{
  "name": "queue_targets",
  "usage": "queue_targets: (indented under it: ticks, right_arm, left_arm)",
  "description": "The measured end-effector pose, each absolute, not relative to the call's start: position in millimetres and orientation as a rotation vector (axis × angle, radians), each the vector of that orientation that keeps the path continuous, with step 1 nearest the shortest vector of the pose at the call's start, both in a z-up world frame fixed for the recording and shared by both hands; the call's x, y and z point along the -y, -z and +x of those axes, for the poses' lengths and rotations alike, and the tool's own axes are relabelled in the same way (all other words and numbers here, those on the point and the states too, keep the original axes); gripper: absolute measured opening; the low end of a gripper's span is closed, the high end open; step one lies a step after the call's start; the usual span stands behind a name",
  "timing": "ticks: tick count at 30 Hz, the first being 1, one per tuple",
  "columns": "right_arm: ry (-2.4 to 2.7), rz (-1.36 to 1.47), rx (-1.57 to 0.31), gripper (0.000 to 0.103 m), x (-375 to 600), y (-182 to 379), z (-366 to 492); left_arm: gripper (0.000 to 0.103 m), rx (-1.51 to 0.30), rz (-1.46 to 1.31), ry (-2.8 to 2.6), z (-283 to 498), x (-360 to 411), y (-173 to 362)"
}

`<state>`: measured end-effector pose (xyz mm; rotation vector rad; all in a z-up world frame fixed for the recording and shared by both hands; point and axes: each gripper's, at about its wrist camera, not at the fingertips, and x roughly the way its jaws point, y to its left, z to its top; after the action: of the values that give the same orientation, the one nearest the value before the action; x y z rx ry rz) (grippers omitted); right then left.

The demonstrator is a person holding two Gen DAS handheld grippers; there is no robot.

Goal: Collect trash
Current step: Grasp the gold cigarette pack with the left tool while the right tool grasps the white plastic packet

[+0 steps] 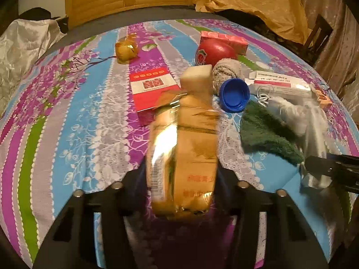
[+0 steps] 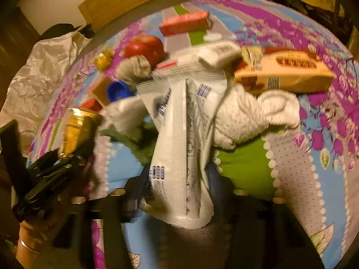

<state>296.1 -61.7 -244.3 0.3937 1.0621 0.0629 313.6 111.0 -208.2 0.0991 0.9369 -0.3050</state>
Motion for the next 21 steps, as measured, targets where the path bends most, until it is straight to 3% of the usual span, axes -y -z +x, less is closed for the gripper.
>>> queue_targets:
  ticks: [4,21]
  right_arm:
    - [-0.11,0.4,-1.072,0.041,70.5,236.9,279.0]
    - [-0.223,0.364,-0.984,0.041,112.9,168.2,156.5]
  left_arm:
    - [0.046,-0.919,0.016,0.307,294.9,-124.0,197.8]
    - [0.045,-0.89,0.05,0.259,158.5,-80.8,151.6]
